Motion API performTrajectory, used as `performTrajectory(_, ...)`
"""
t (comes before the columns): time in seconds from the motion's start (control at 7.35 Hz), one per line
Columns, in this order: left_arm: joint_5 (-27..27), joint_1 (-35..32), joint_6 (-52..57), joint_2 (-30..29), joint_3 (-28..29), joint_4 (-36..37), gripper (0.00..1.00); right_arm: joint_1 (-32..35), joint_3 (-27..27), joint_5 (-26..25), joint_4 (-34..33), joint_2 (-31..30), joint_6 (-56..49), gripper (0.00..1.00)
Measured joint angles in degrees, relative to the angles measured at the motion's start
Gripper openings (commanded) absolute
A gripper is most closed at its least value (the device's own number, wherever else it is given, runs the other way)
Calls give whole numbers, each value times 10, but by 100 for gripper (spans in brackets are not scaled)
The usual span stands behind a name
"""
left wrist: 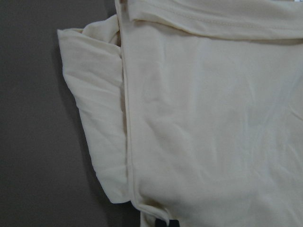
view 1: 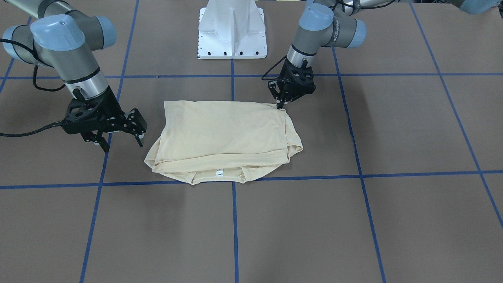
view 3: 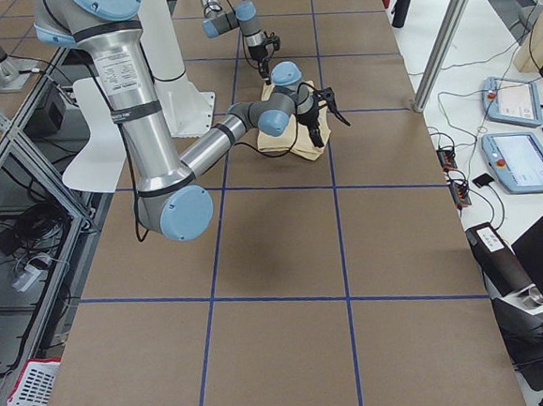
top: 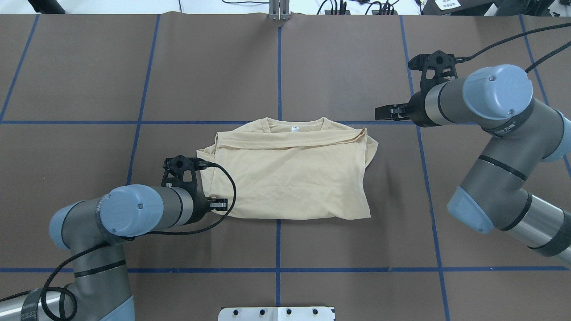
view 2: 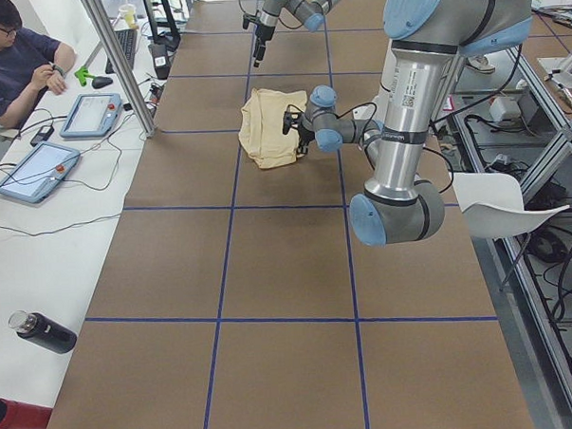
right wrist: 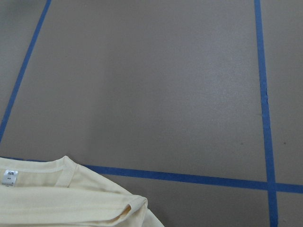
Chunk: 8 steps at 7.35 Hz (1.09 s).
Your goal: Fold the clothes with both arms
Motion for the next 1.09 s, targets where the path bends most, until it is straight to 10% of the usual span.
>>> performTrajectory(0.54,-4,-128,139,-24,68,3,0,-2,-3,0,0,1,1,100)
performTrajectory(0.95,-6,-236,232,-210,326,-21,0,-7,-4,-1,0,4,1,100)
performTrajectory(1.09,-7,-256,252,-269,425,-64,98,-8,-4,-1,-1,5,1,100)
